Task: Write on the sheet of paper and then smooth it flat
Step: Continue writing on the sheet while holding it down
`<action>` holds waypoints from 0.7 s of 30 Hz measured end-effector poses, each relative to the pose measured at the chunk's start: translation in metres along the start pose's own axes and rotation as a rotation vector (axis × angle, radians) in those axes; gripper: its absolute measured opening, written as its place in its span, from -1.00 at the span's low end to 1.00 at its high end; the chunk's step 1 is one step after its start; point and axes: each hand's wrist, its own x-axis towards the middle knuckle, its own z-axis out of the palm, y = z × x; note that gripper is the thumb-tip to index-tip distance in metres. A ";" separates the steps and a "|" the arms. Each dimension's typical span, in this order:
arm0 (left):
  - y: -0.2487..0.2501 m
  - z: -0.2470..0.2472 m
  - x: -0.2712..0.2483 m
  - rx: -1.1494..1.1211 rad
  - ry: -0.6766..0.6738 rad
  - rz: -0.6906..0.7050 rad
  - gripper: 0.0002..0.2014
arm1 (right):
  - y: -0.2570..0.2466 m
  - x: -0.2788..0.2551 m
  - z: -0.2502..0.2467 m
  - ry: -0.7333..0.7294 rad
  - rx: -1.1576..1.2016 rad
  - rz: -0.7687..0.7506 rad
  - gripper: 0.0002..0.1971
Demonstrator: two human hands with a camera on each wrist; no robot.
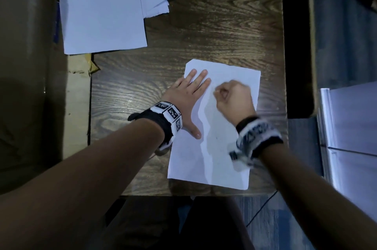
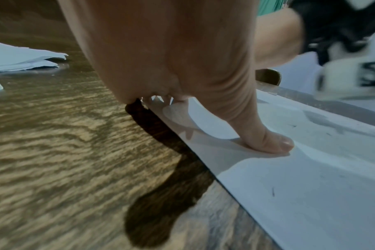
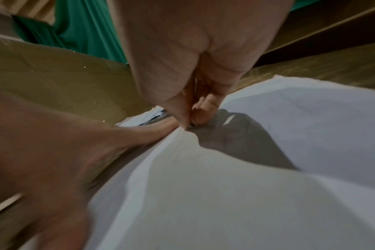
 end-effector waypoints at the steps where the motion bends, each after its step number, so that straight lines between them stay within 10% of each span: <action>1: 0.001 -0.001 -0.001 0.001 -0.006 -0.005 0.60 | 0.000 -0.017 0.001 -0.034 0.004 -0.006 -0.92; 7: -0.003 -0.023 0.001 -0.211 0.064 -0.060 0.25 | 0.004 -0.037 -0.012 -0.230 -0.012 -0.066 -0.96; 21: -0.021 -0.021 0.025 -0.131 0.039 -0.129 0.52 | -0.028 0.059 0.001 -0.033 0.024 0.065 -0.88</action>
